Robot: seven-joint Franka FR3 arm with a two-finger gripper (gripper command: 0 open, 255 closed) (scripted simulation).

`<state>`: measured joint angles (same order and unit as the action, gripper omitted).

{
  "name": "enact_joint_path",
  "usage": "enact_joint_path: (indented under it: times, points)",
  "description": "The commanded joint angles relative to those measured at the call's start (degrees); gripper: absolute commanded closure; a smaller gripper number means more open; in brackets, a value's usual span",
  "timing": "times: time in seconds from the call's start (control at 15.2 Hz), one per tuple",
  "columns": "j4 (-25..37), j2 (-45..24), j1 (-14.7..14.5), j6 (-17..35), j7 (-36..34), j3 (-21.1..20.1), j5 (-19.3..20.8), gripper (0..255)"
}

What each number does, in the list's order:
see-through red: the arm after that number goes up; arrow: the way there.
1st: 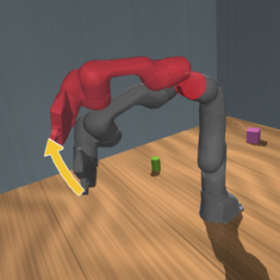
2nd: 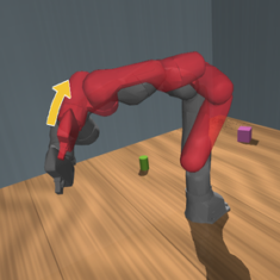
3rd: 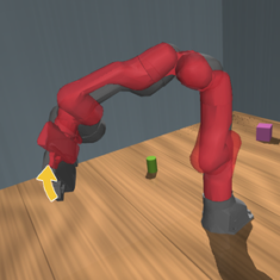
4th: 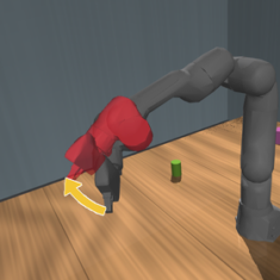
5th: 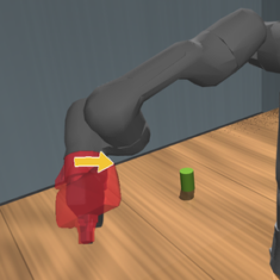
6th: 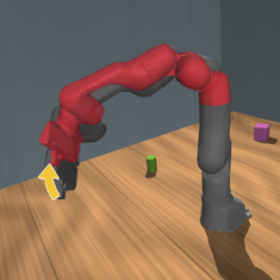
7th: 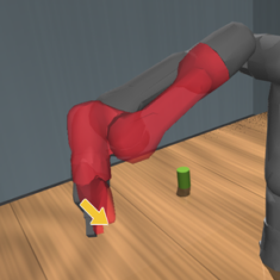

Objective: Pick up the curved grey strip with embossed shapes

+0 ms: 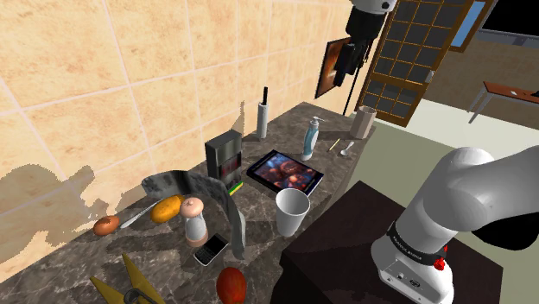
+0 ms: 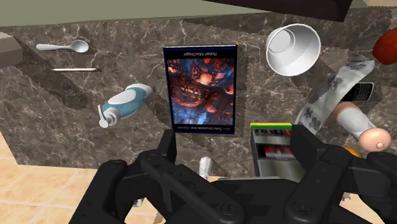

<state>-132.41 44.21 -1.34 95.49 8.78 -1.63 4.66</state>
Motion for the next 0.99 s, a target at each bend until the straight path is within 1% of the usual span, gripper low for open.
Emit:
enact_joint_path:
  times: [0.0, 0.46, 0.92]
  points:
    - [0.0, 0.0, 0.0, 0.0, 0.0, 0.0, 0.0, 0]
    - [-3.5, -8.5, -1.6, 10.5, -4.6, -4.1, -1.9, 0]
    - [-3.5, -19.9, -2.8, 20.5, -9.3, -8.2, -2.6, 0]
